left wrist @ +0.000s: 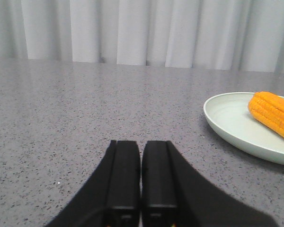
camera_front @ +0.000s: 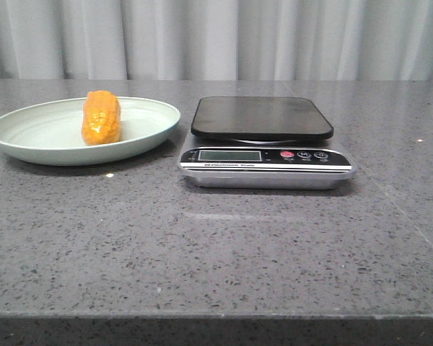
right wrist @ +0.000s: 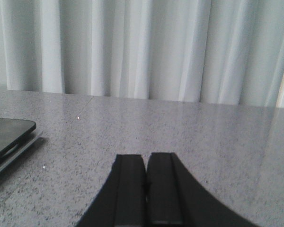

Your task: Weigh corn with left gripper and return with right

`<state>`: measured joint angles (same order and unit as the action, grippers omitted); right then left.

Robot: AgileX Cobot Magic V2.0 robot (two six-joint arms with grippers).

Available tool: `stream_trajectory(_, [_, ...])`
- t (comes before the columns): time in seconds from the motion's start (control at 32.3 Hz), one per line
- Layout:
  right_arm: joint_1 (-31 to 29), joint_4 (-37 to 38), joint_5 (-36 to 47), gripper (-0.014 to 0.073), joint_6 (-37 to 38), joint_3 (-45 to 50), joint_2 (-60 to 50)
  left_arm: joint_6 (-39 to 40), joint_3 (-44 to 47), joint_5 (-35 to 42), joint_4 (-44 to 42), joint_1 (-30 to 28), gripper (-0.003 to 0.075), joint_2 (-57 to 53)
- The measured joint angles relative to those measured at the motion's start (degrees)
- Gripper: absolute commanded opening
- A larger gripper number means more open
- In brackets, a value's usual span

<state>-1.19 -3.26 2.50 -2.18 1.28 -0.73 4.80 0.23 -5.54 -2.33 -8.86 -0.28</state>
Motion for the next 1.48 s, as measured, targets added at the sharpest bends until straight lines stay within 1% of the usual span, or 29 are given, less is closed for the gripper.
stream_trajectory(0.4, [0.0,3.93,-1.04,0.0139,7.34,0.24,0.0,0.0,0.0,0.0,0.0,0.0,0.0133,0.0])
stream_trajectory(1.48, [0.0,4.49,-1.4,0.0139,7.97,0.24,0.0,0.0,0.0,0.0,0.0,0.0,0.0132,0.0])
